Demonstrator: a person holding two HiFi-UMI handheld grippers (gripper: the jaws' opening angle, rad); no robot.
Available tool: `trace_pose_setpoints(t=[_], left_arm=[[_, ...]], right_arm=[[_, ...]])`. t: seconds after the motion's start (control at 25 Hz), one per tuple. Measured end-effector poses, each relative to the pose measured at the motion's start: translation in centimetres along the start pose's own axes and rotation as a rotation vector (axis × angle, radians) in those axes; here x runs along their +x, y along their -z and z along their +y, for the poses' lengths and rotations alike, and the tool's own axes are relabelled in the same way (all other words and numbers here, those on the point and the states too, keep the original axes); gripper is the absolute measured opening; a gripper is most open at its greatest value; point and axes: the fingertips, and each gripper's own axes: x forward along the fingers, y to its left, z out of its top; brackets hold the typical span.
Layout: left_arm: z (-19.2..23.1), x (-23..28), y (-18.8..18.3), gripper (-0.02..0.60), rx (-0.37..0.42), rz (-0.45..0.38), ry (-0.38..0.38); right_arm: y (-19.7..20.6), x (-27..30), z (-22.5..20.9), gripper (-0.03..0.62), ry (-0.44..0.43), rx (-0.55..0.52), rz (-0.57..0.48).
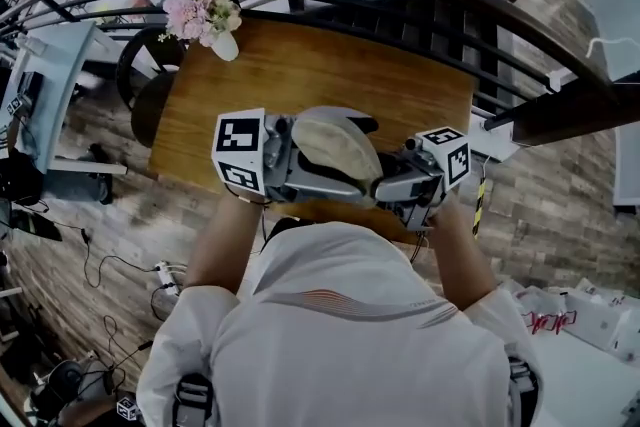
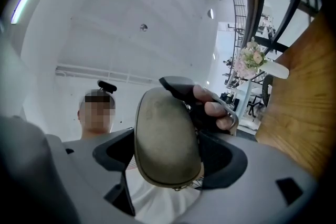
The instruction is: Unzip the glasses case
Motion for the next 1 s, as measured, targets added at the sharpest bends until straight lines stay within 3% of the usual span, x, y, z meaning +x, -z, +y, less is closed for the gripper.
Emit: trace_pose_setpoints(t=[0.08, 0.32, 0.48, 0.76, 1.0], left_arm=[[-0.4, 0.3, 0.1, 0.354, -0.006, -0.002, 0.021], [0.3, -0.5, 0.2, 0.314, 0.021, -0.014, -0.039], [1.0, -0.5, -0.2, 0.311, 0.028, -0.031, -0.083], [5.4, -3.2, -1.8, 0.311, 0.004, -0.089, -0.313], [10.0, -5.7, -3.1, 0.311, -0.145, -0.197, -0.539]], right_arm=[[0.3, 0.0, 0.0, 0.426, -0.021, 0.021, 0.021], [-0.3, 0.0, -0.8, 0.431, -0.026, 0.103, -0.025], [-0.6, -0.5, -0.5, 0.419, 0.031, -0.025, -0.04], [-4.1, -3.9, -0.8, 0.419, 0.368, -0.402, -0.114], [-5.1, -6.4, -2.5, 0.411, 0.786, -0.688, -0.005]])
